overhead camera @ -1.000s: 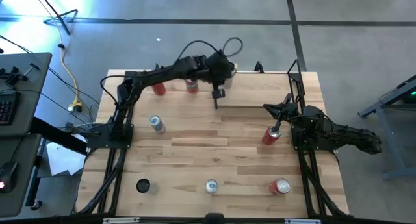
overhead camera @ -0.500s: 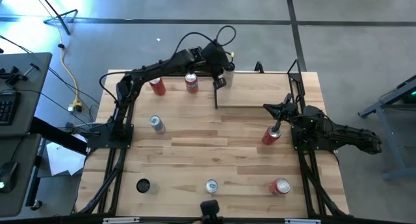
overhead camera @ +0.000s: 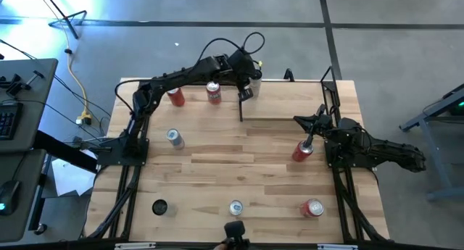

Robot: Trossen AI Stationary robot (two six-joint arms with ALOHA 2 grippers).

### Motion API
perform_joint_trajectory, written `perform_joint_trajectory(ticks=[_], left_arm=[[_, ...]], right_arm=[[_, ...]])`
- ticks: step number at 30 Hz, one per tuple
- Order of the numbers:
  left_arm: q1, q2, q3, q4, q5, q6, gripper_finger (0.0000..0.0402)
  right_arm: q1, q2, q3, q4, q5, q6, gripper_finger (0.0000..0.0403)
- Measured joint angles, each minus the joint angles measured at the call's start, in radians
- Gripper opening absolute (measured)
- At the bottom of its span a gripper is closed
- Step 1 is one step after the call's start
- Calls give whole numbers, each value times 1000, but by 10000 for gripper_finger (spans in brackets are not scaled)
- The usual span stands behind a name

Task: Place canned beverage on shelf
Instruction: Put the top white soda can on the shelf, then put the top blue soda can on the shelf

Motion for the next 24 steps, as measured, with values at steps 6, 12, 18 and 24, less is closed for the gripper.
perform_joint_trajectory(ticks=[6,12,18,24], left_arm=[[0,31,-1,35,4,-17,0],[-1,31,-1,91,20,-33,0],[-10,31,-1,127,77,-50,0],[-40,18,-1,113,79,-36,0]], right_arm=[[0,0,0,0,0,0,0],[0,0,0,0,0,0,0],[0,0,0,0,0,0,0],[0,0,0,0,0,0,0]])
